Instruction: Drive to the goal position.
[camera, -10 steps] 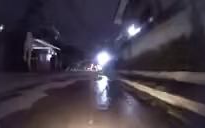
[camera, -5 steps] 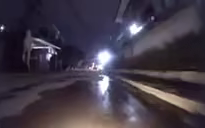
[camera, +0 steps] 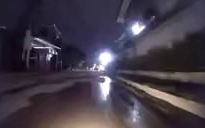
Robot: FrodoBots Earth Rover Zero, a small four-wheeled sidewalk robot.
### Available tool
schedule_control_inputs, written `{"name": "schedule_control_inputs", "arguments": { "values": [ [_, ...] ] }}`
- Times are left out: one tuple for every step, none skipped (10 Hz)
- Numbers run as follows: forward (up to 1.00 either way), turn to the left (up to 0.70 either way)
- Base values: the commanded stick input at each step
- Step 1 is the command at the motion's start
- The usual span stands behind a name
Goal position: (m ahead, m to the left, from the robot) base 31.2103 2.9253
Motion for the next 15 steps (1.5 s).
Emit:
{"name": "schedule_control_inputs", "arguments": {
  "values": [
    [0.7,0.0],
    [0.7,0.0],
    [0.7,0.0],
    [0.7,0.0],
    [0.7,0.0],
    [0.7,-0.14],
    [0.7,-0.35],
    [0.7,-0.34],
    [0.7,-0.3],
    [0.7,-0.12],
    [0.7,0.0],
    [0.7,0.0],
    [0.7,0.0],
    [0.7,0.0],
    [0.7,0.0]
  ]
}}
